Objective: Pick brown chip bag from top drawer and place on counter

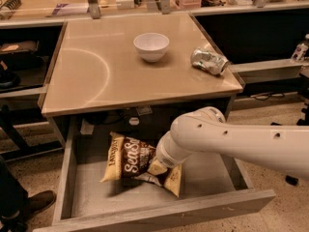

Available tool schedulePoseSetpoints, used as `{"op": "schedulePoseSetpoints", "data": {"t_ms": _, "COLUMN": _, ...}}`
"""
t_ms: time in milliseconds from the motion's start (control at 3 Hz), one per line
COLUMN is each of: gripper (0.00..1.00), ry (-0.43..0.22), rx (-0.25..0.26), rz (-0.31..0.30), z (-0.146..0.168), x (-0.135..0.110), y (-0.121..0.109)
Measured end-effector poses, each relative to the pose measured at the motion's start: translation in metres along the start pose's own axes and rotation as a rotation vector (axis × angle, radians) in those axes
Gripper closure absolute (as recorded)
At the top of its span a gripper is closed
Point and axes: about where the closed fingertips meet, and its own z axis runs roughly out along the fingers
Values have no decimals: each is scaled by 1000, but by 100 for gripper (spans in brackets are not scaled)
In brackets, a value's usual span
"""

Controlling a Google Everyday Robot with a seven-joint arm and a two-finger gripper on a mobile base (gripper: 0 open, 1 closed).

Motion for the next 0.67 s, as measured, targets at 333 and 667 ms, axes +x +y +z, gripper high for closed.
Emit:
{"op": "schedulePoseSetpoints", "data": {"t_ms": 333, "gripper": 100, "ry": 18, "rx": 24, "rz": 9, "z": -30, "x": -10, "y": -3}}
{"op": "schedulePoseSetpoints", "data": {"t_ms": 667, "gripper": 100, "ry": 26, "rx": 42, "rz": 37, "z": -69, "x": -20, "y": -9}}
